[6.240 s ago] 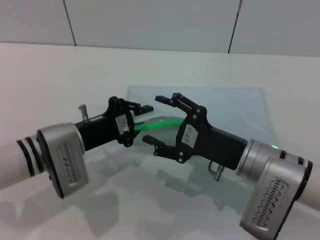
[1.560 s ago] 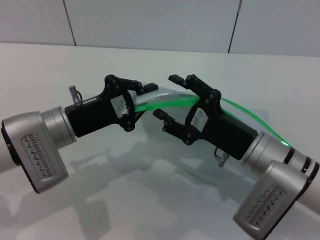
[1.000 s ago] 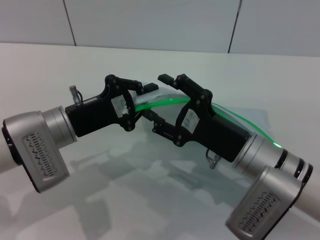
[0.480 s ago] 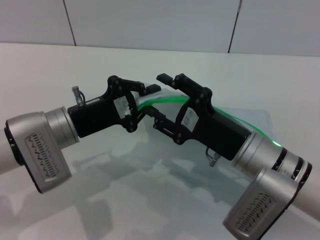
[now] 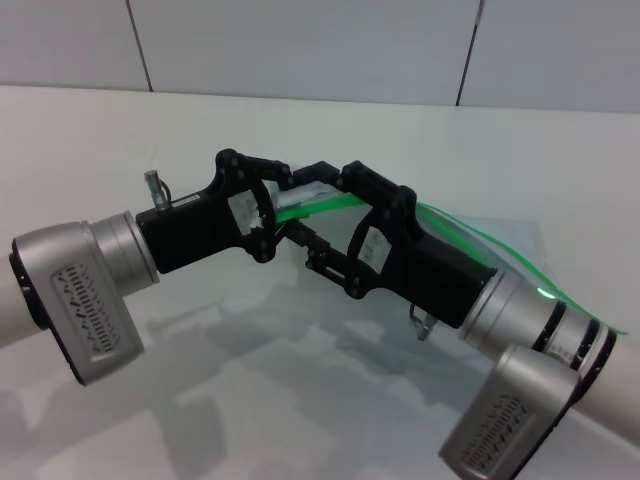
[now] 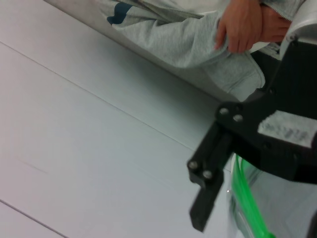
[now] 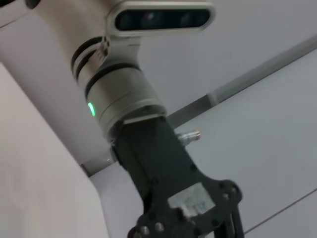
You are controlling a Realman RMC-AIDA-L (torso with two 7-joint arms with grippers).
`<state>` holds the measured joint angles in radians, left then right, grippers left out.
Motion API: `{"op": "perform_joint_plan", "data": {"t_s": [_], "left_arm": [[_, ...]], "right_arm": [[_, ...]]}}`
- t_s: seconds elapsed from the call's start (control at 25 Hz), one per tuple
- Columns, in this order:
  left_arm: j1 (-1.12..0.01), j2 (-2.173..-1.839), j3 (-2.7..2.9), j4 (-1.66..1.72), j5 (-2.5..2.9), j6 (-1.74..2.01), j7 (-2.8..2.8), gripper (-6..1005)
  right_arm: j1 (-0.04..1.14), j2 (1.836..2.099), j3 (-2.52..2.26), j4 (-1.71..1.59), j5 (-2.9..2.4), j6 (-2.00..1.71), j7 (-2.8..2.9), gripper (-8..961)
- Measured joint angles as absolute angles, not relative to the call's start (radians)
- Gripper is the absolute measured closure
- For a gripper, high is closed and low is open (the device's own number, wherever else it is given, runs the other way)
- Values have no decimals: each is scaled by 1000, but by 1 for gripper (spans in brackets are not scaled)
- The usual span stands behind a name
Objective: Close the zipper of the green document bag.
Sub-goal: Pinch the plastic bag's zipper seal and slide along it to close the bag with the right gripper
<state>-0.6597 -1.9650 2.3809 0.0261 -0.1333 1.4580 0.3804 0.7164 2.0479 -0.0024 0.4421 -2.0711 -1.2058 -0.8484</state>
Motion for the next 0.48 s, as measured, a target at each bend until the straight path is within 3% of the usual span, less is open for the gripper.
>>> {"op": "perform_joint_plan", "data": {"t_s": [0.48], "left_arm": [[-660,-1965,2384,26,-135,1459,380,945]], "right_arm": [[716,2048,-3,463,-2072,-1190,-912,364]]}}
